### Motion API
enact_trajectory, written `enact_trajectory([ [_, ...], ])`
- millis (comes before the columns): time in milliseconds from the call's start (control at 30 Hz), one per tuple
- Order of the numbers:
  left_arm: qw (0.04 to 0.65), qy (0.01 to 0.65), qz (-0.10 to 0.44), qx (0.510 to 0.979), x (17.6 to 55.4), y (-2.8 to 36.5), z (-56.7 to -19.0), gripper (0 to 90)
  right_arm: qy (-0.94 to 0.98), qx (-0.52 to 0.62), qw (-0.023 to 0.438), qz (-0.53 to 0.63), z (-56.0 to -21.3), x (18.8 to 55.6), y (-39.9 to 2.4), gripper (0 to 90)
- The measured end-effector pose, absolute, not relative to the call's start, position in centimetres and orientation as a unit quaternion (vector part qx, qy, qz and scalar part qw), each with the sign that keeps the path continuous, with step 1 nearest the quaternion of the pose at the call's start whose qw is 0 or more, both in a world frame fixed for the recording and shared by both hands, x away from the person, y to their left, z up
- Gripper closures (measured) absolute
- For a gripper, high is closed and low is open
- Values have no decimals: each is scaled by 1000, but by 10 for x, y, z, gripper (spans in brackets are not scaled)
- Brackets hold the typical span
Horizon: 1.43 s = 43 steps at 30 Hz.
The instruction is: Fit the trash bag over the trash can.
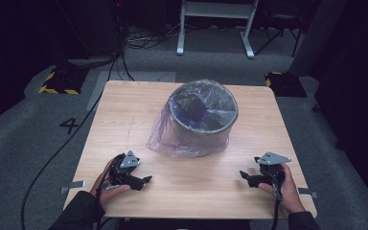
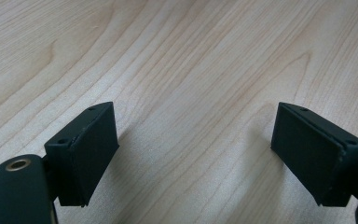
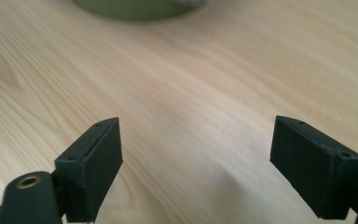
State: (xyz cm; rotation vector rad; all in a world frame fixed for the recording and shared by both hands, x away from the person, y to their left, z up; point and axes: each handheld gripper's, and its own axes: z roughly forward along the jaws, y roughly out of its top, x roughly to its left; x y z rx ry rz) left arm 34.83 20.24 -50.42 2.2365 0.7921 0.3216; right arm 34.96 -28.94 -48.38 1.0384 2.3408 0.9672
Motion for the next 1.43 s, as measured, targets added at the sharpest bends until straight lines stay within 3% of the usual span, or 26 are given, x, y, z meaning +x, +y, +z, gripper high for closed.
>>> enact_trajectory([
  [467, 366, 302, 122, 872, 349, 202, -504, 139, 809, 426, 192, 356, -504, 335, -317, 154],
  [1433, 365, 299, 119, 874, 351, 201, -504, 127, 809, 427, 191, 355, -504, 335, -317, 143],
])
